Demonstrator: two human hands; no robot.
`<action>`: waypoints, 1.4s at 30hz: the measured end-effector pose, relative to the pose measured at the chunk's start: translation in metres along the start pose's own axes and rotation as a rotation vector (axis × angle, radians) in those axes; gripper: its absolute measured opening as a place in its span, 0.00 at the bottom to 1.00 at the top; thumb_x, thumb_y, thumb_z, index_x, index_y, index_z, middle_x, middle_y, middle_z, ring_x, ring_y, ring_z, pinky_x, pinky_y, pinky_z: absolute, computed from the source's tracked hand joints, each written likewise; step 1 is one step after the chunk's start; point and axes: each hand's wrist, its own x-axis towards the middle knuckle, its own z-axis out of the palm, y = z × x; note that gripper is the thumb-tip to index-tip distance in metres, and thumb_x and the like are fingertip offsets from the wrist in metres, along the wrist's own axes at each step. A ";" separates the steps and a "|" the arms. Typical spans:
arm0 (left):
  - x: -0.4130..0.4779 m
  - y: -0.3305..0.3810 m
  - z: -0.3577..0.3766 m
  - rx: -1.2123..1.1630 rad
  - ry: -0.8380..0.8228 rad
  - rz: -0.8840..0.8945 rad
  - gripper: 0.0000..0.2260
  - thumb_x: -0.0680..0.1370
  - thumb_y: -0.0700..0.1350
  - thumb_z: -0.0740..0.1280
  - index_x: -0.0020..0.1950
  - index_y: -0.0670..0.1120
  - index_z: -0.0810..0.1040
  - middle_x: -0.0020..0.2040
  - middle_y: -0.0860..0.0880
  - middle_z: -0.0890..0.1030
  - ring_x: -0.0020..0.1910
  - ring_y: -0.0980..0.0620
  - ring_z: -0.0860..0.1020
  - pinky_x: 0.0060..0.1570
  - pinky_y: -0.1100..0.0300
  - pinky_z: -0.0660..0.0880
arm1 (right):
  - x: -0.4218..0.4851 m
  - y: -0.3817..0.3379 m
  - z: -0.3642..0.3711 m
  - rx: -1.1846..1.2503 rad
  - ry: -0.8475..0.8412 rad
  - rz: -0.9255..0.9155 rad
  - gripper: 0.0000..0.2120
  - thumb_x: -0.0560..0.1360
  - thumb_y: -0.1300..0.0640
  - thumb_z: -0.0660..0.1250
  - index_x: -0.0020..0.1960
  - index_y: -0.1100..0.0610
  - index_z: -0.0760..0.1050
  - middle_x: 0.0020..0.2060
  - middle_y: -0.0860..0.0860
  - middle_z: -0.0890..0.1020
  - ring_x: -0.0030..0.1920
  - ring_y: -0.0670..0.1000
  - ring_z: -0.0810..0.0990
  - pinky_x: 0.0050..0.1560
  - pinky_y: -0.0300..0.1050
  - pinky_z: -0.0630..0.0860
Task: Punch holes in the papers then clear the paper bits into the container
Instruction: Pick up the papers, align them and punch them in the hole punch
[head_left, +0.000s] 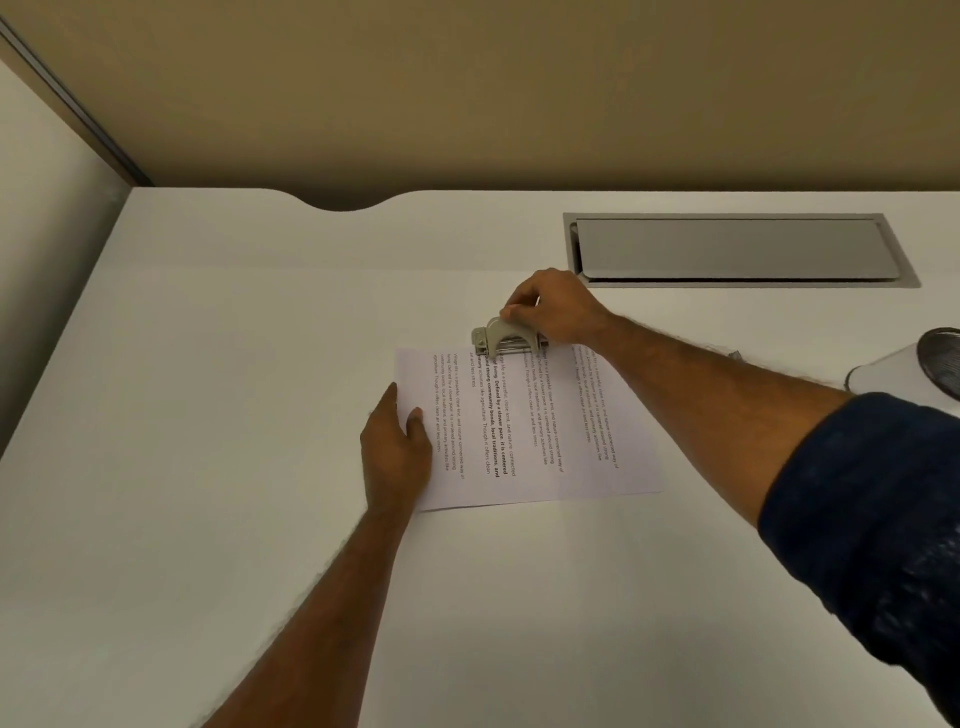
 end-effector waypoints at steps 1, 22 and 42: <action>-0.001 0.001 0.001 0.000 0.015 0.006 0.19 0.81 0.41 0.62 0.72 0.41 0.70 0.67 0.43 0.77 0.65 0.44 0.74 0.61 0.62 0.65 | 0.001 0.001 0.000 0.018 -0.010 0.003 0.12 0.73 0.49 0.71 0.52 0.54 0.84 0.47 0.48 0.83 0.46 0.45 0.78 0.42 0.37 0.72; -0.007 -0.001 0.005 0.022 0.039 -0.010 0.21 0.82 0.41 0.61 0.74 0.40 0.66 0.70 0.42 0.73 0.69 0.44 0.71 0.62 0.64 0.61 | 0.009 0.014 0.005 0.116 -0.061 0.035 0.08 0.70 0.52 0.76 0.45 0.56 0.83 0.37 0.43 0.80 0.39 0.43 0.77 0.38 0.36 0.73; -0.004 -0.009 0.008 0.055 0.025 0.020 0.21 0.82 0.43 0.61 0.75 0.40 0.66 0.70 0.42 0.73 0.69 0.44 0.72 0.66 0.62 0.63 | 0.026 0.037 0.008 -0.001 -0.158 0.094 0.22 0.67 0.42 0.75 0.33 0.52 0.65 0.29 0.47 0.72 0.30 0.45 0.67 0.32 0.41 0.64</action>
